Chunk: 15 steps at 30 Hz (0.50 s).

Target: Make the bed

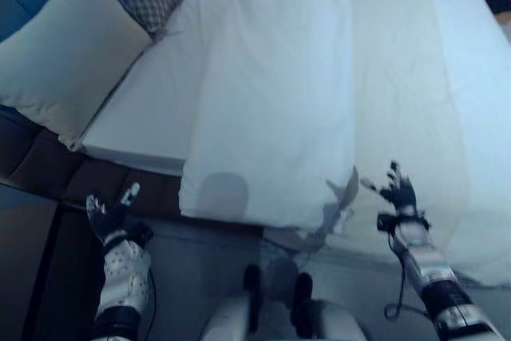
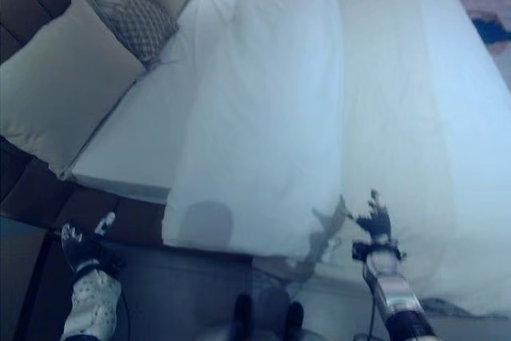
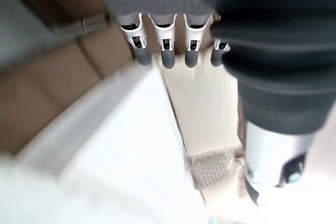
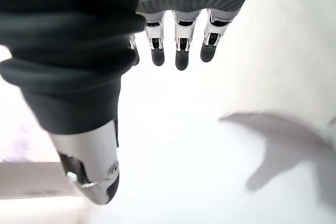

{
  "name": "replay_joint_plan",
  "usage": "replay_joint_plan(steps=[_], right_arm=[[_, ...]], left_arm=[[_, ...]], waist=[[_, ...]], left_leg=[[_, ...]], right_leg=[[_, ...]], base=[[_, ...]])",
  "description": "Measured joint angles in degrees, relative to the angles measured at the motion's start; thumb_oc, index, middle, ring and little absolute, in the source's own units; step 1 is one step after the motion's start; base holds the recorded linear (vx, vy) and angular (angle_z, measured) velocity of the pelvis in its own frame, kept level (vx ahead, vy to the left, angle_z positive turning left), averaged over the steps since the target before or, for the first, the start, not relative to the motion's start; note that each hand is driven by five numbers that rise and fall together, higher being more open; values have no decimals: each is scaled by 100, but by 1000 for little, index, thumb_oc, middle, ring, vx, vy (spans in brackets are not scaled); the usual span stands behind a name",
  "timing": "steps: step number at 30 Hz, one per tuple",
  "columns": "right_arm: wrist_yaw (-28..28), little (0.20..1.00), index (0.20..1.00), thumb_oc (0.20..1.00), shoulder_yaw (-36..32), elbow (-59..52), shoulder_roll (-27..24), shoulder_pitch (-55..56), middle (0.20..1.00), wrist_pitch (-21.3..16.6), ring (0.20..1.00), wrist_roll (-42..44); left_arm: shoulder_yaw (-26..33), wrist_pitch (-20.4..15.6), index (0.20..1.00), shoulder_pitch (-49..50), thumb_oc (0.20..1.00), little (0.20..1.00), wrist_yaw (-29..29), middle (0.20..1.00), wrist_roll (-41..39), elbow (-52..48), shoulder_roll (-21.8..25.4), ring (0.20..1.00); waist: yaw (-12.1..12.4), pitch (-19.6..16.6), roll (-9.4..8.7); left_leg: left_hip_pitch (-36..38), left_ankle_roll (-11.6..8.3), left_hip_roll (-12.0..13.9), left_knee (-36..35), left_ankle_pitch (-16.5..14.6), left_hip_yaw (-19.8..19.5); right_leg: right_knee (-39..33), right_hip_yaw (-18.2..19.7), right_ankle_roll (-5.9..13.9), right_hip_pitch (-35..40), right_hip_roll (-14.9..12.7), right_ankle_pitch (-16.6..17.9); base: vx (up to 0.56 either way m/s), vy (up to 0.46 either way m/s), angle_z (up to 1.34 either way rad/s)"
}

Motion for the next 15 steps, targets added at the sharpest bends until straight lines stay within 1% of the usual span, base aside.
replay_joint_plan(steps=[1,2,3,4,5,6,7,8,9,10,11,12,14,15], right_arm=[[71,1000,1000,1000,85,-80,71,-91,1000,-11,1000,167],[184,1000,1000,1000,237,-136,166,-341,1000,-16,1000,521],[265,1000,1000,1000,329,-183,233,-450,1000,-22,1000,650],[397,1000,1000,1000,516,-363,345,-597,1000,-35,1000,956],[478,1000,1000,1000,662,-485,402,-628,1000,-69,1000,1093],[586,1000,1000,1000,857,-451,383,-894,1000,-133,1000,1431],[670,1000,1000,1000,1122,-439,376,-1138,1000,-141,1000,1734],[734,1000,1000,1000,1309,-436,377,-1358,1000,-150,1000,1994],[895,1000,1000,1000,1511,-428,397,-1793,1000,-186,1000,2278],[942,1000,1000,1000,1602,-421,369,-2015,1000,-211,1000,2452],[1065,1000,1000,1000,1629,-388,366,-2441,1000,-248,1000,2703],[1188,1000,1000,1000,1672,-306,371,-2794,1000,-319,1000,3061],[1316,1000,1000,1000,1712,-196,376,-3073,1000,-387,1000,3327],[1347,1000,1000,1000,1729,-88,377,-3117,1000,-476,1000,3414]], left_arm=[[-97,29,1000,-63,1000,1000,-174,1000,-249,-187,-21,1000],[-350,30,1000,-178,1000,1000,-450,1000,-681,-440,-3,1000],[-495,39,1000,-328,1000,1000,-608,1000,-791,-483,20,1000],[-770,88,1000,-662,1000,1000,-867,1000,-1054,-500,94,1000],[-972,142,1000,-861,1000,1000,-977,1000,-1162,-517,137,1000],[-1335,208,1000,-1286,1000,1000,-1157,1000,-1364,-451,235,1000],[-1557,257,1000,-1581,1000,1000,-1329,1000,-1490,-466,353,1000],[-1692,251,1000,-1819,1000,1000,-1404,1000,-1634,-463,476,1000],[-1836,295,1000,-2306,1000,1000,-1568,1000,-1770,-428,705,1000],[-1932,275,1000,-2560,1000,1000,-1625,1000,-1924,-396,774,1000],[-2049,286,1000,-2964,1000,1000,-1749,1000,-2102,-376,863,1000],[-2147,271,1000,-3233,1000,1000,-1837,1000,-2315,-369,858,1000],[-2346,306,1000,-3394,1000,1000,-1965,1000,-2480,-335,842,1000],[-2444,381,1000,-3372,1000,1000,-2037,1000,-2516,-226,771,1000]], waist=[[-27,25,51],[0,30,107],[45,36,119],[20,98,45],[-40,125,18],[-34,187,36],[-70,248,61],[-89,296,48],[-44,416,32],[-39,428,38],[-44,497,49],[-43,527,42],[-79,576,19],[-79,625,-7]], left_leg=[[61,27,29,-96,11,-6],[252,154,-13,-353,71,0],[318,193,-20,-472,400,-19],[242,277,-85,-427,466,193],[209,326,-241,-380,427,318],[109,453,-257,-207,375,524],[43,522,-308,-49,297,632],[-56,553,-331,132,183,659],[-257,591,-328,384,74,705],[-406,586,-314,440,24,750],[-593,623,-281,491,45,791],[-770,639,-280,489,98,790],[-840,663,-290,409,178,794],[-812,687,-286,315,256,781]], right_leg=[[58,103,117,-36,35,36],[153,316,215,-166,96,46],[263,348,256,-247,80,52],[485,430,353,-407,-105,13],[607,416,453,-489,-218,3],[1077,485,574,-739,-416,-105],[1241,522,588,-857,-441,-55],[1280,532,590,-904,-449,-47],[1137,545,590,-941,-464,-46],[996,548,627,-995,-459,-33],[843,584,642,-1148,-400,127],[728,743,678,-1280,-332,207],[580,854,701,-1339,-280,321],[520,841,702,-1309,-271,413]], base=[[149,383,-42],[46,226,-64],[20,352,-67],[-4,332,-30],[-18,413,-20],[-32,237,-16],[-28,194,-30],[-15,145,-38],[-28,119,-36],[-8,65,-41],[22,30,-26],[36,5,-21],[71,-45,-4],[75,-2,3]])
